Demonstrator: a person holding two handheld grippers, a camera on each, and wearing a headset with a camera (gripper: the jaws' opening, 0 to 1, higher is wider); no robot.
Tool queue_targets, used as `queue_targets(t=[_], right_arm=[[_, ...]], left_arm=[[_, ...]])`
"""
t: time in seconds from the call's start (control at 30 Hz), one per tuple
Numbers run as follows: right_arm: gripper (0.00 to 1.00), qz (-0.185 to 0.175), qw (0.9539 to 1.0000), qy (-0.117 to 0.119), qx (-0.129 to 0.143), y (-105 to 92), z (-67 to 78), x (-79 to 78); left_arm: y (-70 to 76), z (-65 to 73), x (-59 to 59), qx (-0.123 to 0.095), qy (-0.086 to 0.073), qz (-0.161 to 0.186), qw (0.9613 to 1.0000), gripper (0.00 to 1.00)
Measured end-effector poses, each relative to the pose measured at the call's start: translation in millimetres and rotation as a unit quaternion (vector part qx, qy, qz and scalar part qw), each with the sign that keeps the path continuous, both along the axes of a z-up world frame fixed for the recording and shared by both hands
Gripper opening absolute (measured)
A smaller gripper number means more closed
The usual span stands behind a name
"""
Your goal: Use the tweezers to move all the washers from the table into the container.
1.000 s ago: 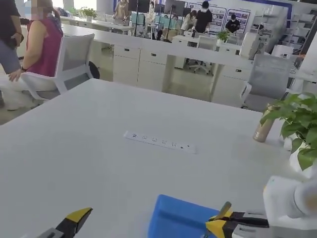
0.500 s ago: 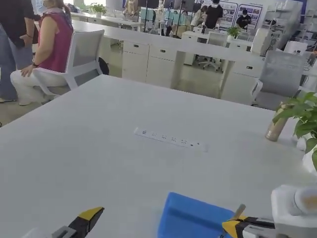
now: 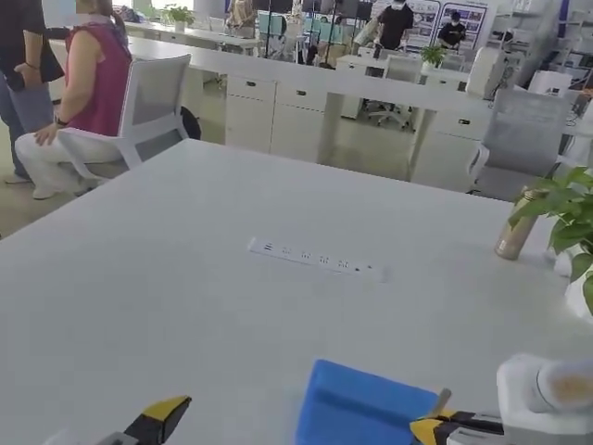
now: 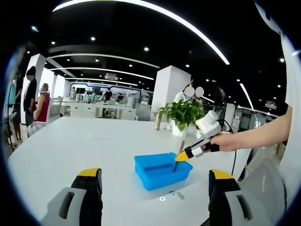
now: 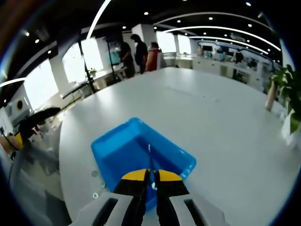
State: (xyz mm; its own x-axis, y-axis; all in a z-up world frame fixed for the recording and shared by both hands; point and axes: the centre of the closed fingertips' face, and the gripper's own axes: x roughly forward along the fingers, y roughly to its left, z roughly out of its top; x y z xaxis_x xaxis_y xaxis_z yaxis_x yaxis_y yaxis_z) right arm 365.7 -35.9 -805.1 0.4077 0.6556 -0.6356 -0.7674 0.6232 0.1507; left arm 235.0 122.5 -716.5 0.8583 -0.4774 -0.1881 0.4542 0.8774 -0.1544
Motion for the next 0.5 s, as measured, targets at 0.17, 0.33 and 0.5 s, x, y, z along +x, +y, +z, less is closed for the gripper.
queue_targets(t=[0.17,0.33,0.5], right_arm=[[0.03,0.002,1.0000,-0.006,0.005,-1.2,4.8,0.3],[0.03,-0.015,0.9990,-0.015,0.039,1.1,24.3,-2.0],[0.03,-0.010,0.9959,-0.024,0.086,14.1,49.2,-14.9]], left_arm=[[3.3,0.6,0.6,-0.008,0.001,0.007,0.9999,0.96],[1.7,2.1,-0.2,-0.016,-0.001,0.002,0.9999,0.96],[0.3,1.3,-0.9,-0.018,0.003,-0.001,0.9998,0.95]])
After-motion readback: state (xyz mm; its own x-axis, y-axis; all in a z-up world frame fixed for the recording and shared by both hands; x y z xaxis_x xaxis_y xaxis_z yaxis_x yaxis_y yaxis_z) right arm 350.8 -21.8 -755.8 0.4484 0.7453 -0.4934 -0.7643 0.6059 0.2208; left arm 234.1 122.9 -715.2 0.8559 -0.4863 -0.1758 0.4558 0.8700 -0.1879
